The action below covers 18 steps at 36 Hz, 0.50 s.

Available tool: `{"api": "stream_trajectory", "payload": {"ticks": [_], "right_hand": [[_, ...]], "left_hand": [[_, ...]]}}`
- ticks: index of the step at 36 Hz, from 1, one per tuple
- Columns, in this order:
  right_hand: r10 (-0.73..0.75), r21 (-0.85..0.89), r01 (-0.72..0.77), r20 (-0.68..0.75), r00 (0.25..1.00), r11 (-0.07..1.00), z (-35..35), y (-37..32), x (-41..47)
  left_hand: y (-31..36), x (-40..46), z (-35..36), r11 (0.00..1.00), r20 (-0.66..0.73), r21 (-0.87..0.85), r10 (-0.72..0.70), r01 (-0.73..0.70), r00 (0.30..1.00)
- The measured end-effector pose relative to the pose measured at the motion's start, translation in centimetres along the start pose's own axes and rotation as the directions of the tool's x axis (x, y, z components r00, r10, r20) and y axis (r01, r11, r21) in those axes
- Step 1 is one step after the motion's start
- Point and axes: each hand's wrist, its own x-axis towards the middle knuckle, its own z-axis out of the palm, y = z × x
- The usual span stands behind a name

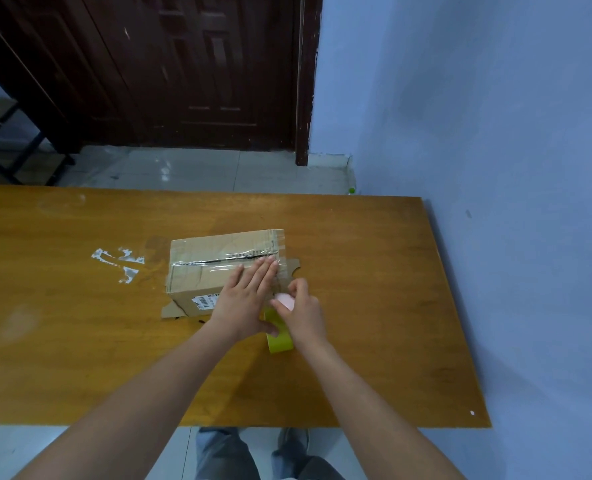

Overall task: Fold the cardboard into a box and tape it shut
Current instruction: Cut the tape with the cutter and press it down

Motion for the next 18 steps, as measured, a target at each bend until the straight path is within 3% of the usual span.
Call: {"api": "stream_trajectory", "payload": {"ticks": [5,11,18], "right_hand": [[0.052,0.019,-0.051,-0.018,0.998,0.998,-0.87,0.6,0.34],[-0.007,-0.01,0.007,0.064,0.998,1.0,-0.49,0.31,0.33],[0.005,0.007,-0.005,0.02,1.0,1.0,-0.04,0.2,0.44]], "left_hand": [[0.01,-0.03,-0.03,1.0,0.002,-0.011,-0.005,0.005,1.0],[0.06,-0.04,-0.06,1.0,-0.002,-0.003,-0.011,0.011,1.0],[0.05,-0.03,-0.06,1.0,0.007,0.001,-0.008,0.008,1.0]]}}
